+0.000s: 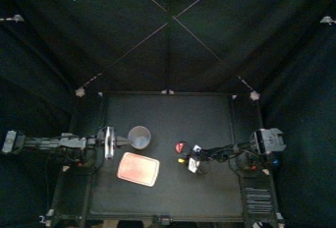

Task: Pick the shrimp then place it on the pink plate
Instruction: Place shrimp on the pink plate

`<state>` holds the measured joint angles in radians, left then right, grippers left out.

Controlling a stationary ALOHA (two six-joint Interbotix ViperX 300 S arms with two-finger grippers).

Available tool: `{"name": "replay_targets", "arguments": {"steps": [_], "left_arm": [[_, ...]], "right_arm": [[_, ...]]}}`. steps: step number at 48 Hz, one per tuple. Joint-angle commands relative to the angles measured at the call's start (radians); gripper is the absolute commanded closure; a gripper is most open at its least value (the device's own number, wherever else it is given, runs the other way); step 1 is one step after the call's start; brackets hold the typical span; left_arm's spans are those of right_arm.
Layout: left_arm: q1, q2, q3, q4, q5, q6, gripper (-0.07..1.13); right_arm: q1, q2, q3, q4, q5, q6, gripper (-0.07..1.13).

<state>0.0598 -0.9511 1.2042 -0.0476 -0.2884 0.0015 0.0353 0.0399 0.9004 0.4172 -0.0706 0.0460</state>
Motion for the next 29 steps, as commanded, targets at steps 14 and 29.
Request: {"name": "replay_targets", "arguments": {"steps": [14, 29], "left_arm": [[-0.003, 0.005, -0.012, -0.002, -0.012, 0.000, 1.04], [0.012, 0.005, -0.014, 0.002, -0.014, 0.003, 1.04]], "right_arm": [[0.014, -0.048, -0.153, -0.052, 0.000, -0.005, 0.56], [0.041, 0.052, -0.405, -0.110, -0.026, -0.006, 0.56]]}}
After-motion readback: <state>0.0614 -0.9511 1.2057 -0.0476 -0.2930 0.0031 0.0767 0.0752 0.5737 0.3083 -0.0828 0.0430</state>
